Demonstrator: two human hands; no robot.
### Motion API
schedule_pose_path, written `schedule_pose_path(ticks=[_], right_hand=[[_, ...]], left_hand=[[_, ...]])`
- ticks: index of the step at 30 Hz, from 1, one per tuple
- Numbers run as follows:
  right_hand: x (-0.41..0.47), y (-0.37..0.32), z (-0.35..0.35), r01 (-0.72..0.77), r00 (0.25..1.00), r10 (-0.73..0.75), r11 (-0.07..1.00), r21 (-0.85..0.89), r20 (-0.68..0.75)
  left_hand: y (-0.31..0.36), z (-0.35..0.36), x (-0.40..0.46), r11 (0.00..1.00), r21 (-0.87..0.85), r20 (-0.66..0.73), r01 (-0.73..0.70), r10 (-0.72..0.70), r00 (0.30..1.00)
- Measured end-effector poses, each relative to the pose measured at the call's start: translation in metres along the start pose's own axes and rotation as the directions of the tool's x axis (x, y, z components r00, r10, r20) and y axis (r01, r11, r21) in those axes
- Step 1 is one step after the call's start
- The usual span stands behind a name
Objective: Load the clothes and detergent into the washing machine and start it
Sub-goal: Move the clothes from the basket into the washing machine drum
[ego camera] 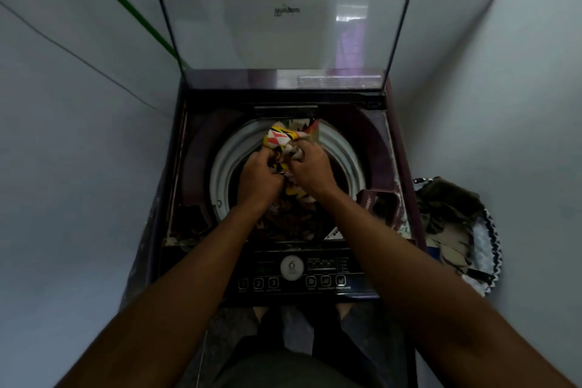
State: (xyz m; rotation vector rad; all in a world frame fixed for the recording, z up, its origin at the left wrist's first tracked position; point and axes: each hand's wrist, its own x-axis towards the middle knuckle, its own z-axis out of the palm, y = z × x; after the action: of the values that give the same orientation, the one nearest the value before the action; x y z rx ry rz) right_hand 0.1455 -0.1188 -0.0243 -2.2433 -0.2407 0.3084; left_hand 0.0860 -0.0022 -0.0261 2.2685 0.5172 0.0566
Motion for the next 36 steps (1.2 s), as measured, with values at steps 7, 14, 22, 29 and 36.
schedule_pose_path(ticks=[7, 14, 22, 29, 36], right_hand=[[-0.002, 0.002, 0.002, -0.227, 0.969, 0.241, 0.959, -0.171, 0.062], [-0.004, 0.0, -0.026, -0.149, 0.987, 0.141, 0.984, -0.103, -0.077], [-0.019, 0.036, -0.099, -0.116, 0.93, 0.069, 0.987, -0.108, -0.362], [-0.04, 0.094, -0.156, -0.244, 0.863, 0.214, 0.97, -0.008, -0.458], [-0.061, 0.168, -0.191, -0.395, 0.803, 0.386, 0.915, 0.079, -0.453]], left_hand=[[-0.006, 0.003, 0.004, 0.999, -0.026, 0.191, 0.048, -0.042, 0.981], [0.019, 0.013, 0.007, 0.995, -0.095, 0.202, -0.044, 0.063, 0.977], [0.098, 0.062, 0.002, 0.964, -0.19, 0.251, -0.188, 0.233, 0.939], [0.149, 0.11, -0.013, 0.918, -0.215, 0.357, -0.334, 0.392, 0.848], [0.196, 0.159, -0.027, 0.86, -0.157, 0.428, -0.485, 0.502, 0.751]])
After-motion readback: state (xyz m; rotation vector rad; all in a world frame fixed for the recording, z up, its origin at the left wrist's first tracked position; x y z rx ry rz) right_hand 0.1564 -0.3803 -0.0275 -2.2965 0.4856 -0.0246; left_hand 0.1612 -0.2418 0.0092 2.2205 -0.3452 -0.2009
